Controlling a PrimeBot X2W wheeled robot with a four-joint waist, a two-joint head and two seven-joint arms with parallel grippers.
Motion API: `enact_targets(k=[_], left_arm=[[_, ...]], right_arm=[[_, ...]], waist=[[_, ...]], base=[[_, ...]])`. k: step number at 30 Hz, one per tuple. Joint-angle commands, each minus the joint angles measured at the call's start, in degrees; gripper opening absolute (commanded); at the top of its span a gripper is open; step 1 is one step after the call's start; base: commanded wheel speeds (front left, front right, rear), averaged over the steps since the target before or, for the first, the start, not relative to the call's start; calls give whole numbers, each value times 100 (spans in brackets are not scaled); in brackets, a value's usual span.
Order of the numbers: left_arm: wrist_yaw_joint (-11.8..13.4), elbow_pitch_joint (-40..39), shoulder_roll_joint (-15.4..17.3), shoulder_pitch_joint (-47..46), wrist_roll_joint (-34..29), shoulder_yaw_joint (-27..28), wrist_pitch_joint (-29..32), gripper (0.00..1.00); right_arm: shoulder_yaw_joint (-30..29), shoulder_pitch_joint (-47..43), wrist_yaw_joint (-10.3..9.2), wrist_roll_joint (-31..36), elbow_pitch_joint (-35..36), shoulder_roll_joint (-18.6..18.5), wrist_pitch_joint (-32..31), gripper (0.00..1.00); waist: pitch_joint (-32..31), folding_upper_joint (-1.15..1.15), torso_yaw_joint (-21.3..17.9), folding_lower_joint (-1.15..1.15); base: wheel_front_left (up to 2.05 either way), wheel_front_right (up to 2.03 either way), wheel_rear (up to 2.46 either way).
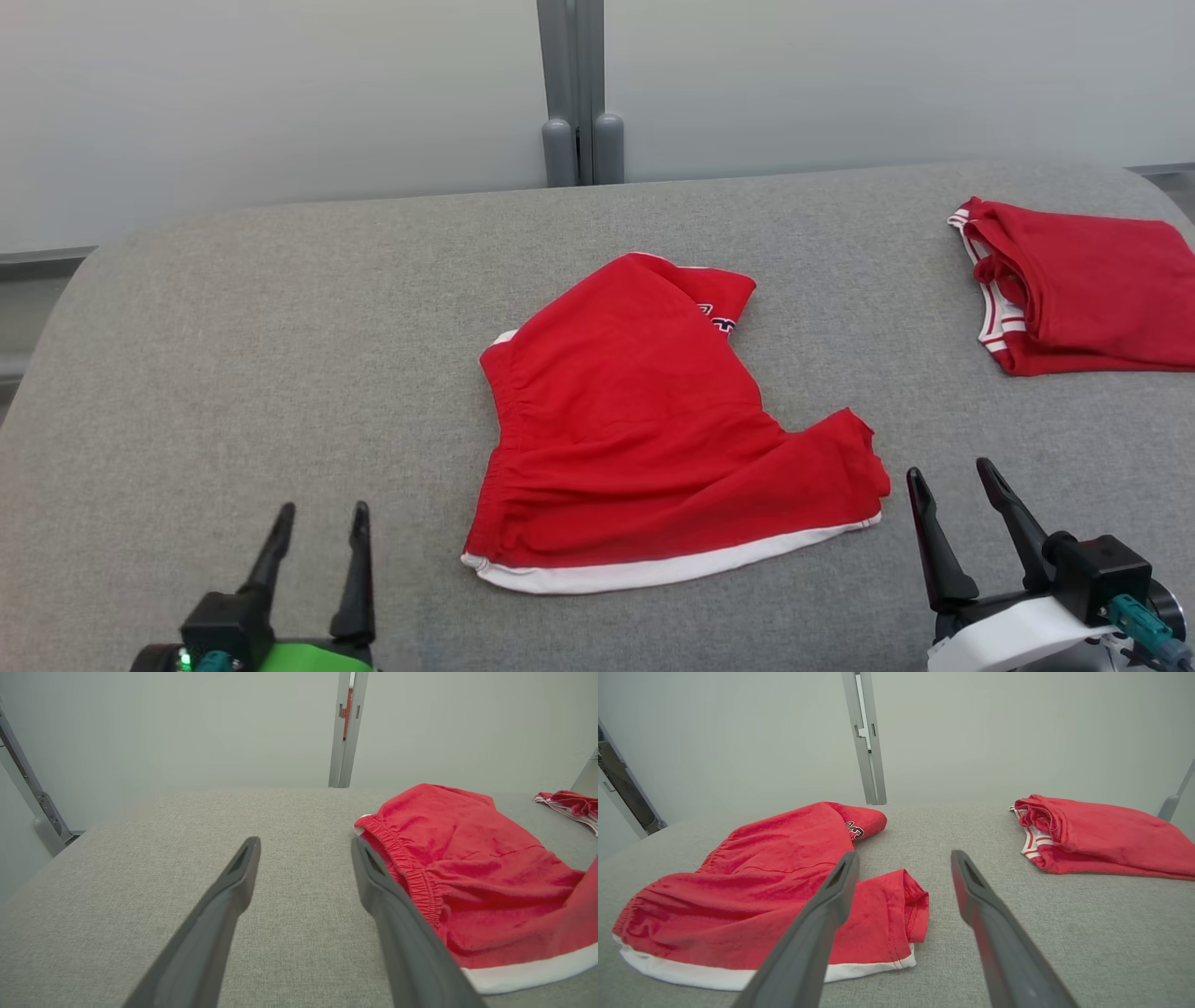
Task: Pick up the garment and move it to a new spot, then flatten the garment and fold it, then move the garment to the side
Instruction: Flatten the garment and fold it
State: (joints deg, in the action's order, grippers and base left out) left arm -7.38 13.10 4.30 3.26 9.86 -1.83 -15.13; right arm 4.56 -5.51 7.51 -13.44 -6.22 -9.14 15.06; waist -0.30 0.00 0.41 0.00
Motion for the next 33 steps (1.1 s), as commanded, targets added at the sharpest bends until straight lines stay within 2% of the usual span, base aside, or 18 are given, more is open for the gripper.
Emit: enact_targets(k=[1,13,22,33], left_arm=[[-16,80,31,40,-14,-85,3,100],[-16,1094,284,-611,230,-1449,4,100],[-11,1833,521,-1192,486,-2330,4,100],[-12,2423,591,-1724,820,-2942,4,100]], right_arm=[[-35,60,-5,-23,-85,-9,14,100],[96,657,-5,43,-1220,47,14,100],[302,1207,-5,-186,-2296,161,14,100],[477,1681,-5,-464,-3131,386,14,100]], waist=[[12,0,7,0],[404,0,-12,0],[618,0,-48,0],[778,0,14,0]], base=[[0,0,0],[0,0,0],[0,0,0],[0,0,0]])
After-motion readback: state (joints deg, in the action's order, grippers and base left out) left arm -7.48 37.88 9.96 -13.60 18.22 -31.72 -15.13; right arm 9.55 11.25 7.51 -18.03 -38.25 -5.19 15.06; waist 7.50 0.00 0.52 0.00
